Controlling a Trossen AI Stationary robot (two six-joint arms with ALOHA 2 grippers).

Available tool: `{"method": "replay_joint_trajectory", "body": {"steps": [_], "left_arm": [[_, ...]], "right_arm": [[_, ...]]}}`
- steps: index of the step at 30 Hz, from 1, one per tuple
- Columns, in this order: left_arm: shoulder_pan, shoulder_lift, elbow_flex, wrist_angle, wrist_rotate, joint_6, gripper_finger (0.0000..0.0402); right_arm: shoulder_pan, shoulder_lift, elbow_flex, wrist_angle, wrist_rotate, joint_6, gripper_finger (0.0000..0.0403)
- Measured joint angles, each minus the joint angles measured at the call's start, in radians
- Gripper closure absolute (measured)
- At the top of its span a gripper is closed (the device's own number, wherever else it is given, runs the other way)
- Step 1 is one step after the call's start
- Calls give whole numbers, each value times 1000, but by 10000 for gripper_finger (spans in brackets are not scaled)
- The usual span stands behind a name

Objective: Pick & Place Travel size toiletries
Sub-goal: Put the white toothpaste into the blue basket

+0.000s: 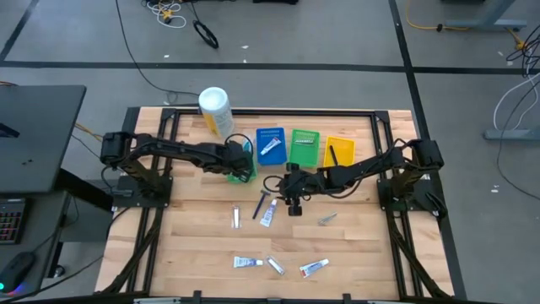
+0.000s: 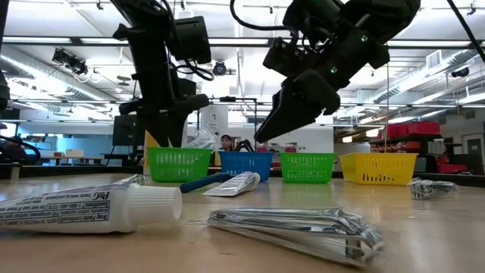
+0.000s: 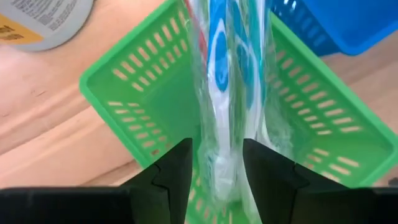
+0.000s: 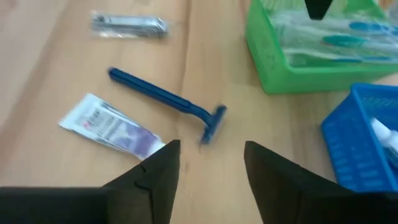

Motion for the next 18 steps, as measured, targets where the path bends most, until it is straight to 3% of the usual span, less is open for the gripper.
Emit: {"method": "replay_joint_trajectory", "body": {"steps": [4,9,18], "left_arm": [[-15,0,13,-68,-1,-11,251],[-36,-18,38,-181,-55,-21,250],[-113,-151,42,-183,-51,21,253]], "right_arm": [[7,0,0,4,-13,0,191],[28,0,0,11,-157,-11,190],[42,22,0,108,-190,-51,190]]}}
